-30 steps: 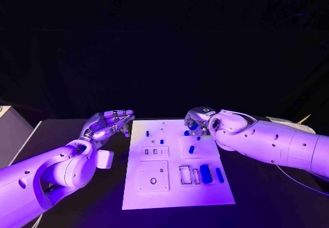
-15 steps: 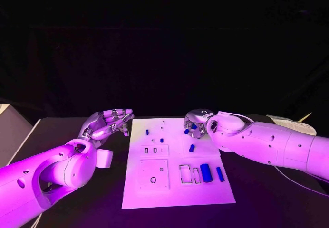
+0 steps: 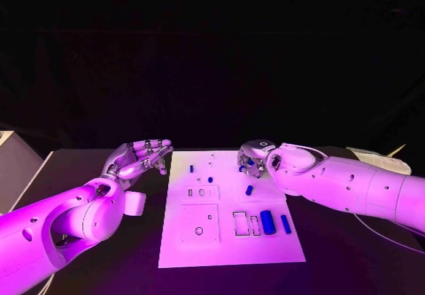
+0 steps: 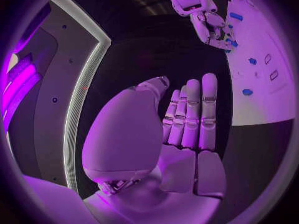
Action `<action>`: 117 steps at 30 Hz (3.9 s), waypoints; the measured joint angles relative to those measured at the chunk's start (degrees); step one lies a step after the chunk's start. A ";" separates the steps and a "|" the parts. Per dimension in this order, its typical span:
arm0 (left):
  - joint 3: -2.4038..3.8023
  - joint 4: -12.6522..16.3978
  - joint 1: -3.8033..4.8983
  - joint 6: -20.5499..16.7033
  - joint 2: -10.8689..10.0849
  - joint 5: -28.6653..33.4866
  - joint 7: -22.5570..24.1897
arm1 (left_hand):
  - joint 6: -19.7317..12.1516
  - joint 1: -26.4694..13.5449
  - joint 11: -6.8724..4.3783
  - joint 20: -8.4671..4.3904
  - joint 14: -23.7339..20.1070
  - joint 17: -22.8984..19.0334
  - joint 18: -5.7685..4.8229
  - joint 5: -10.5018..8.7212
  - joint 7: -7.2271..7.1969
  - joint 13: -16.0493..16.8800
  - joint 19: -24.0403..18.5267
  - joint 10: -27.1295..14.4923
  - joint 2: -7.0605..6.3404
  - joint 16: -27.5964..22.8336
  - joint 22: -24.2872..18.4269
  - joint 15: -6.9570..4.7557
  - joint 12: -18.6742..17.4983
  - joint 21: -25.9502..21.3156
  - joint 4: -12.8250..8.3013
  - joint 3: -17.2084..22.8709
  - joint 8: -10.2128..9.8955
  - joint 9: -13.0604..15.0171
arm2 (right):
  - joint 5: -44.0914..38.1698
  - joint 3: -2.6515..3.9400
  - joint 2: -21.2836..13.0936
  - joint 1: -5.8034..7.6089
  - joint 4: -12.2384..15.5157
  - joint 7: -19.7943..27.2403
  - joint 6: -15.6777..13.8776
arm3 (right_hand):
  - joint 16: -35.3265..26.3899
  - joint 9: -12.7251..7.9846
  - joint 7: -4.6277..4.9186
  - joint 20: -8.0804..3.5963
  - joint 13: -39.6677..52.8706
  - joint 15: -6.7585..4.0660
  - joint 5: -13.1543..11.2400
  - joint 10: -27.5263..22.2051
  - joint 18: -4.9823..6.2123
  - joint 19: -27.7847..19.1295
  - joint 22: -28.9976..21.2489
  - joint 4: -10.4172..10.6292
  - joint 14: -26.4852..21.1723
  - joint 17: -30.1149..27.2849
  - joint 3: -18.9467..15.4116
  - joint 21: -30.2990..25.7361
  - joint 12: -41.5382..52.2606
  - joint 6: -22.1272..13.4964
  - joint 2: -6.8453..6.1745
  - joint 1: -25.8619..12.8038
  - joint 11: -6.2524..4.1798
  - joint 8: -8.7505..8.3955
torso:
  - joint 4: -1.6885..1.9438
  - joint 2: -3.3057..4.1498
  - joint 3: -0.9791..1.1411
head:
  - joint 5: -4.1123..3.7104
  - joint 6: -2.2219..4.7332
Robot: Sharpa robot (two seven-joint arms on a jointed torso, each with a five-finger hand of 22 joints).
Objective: Assemble the parts on the task board
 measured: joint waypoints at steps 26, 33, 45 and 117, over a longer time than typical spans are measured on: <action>0.04 -0.13 0.01 0.00 -0.25 -0.02 -0.03 | 0.00 0.00 0.00 0.00 0.00 -0.01 0.00 0.00 0.00 0.01 0.00 0.01 0.00 0.22 0.12 0.00 0.00 0.24 -0.16 0.16 0.00 0.11 | -3.26 -0.04 0.38 -0.06 1.35 -3.07 -7.46 | 0.55 2.98 -0.90 -0.54 0.74 -0.53 -2.15 4.12 0.01 0.11 0.37 -3.09 0.10 -0.15 3.39 0.00 0.42 3.53 3.29 3.00 0.30 2.80 | 0.14 0.30 -0.19 | -0.29 0.73; 0.05 -0.19 0.01 0.00 -0.28 -0.02 -0.03 | 0.00 0.00 0.00 0.10 0.00 -0.01 0.00 0.00 0.00 0.01 -0.15 0.01 0.00 0.22 0.13 0.00 0.00 0.24 -0.26 0.26 0.00 0.11 | -4.18 0.10 2.14 0.12 1.01 -4.52 -11.57 | 0.55 3.08 -0.90 -0.54 0.74 -0.53 -1.76 4.12 0.01 0.11 0.37 -3.17 0.10 -0.15 3.47 0.00 0.24 3.52 3.06 3.23 0.30 2.80 | 0.25 0.40 -0.22 | -0.33 1.07; 0.09 -0.13 0.01 0.00 -0.30 -0.02 -0.02 | 0.00 0.00 0.12 -0.01 0.00 -0.01 0.00 0.00 0.00 0.01 -0.41 -0.10 0.00 0.22 0.16 0.00 0.00 0.43 -0.32 0.32 0.00 0.10 | -4.20 0.32 7.15 0.21 -2.80 -4.94 -15.01 | 0.79 3.07 -0.65 -0.54 1.11 -0.52 -1.44 4.12 0.01 0.11 0.36 -3.33 0.10 -0.04 3.31 0.00 0.08 3.26 2.73 2.91 0.30 2.79 | 0.36 0.58 -0.29 | -0.38 1.66; 1.05 -0.01 0.02 -0.02 -0.53 -0.01 -0.15 | -0.20 0.00 0.20 0.00 -0.20 -0.02 0.00 0.00 0.20 0.01 -0.41 -0.18 0.00 0.22 0.27 0.20 0.00 0.62 -0.32 0.32 0.00 0.13 | -0.24 0.36 12.48 -0.07 -10.46 -2.23 -14.73 | 0.22 2.76 1.32 0.86 -0.37 1.25 -4.26 -5.62 0.01 -1.28 -0.68 -2.28 0.00 -2.51 1.78 -1.10 -0.21 -3.83 -0.66 -0.15 1.45 -2.09 | 1.41 2.01 -1.19 | -0.24 1.65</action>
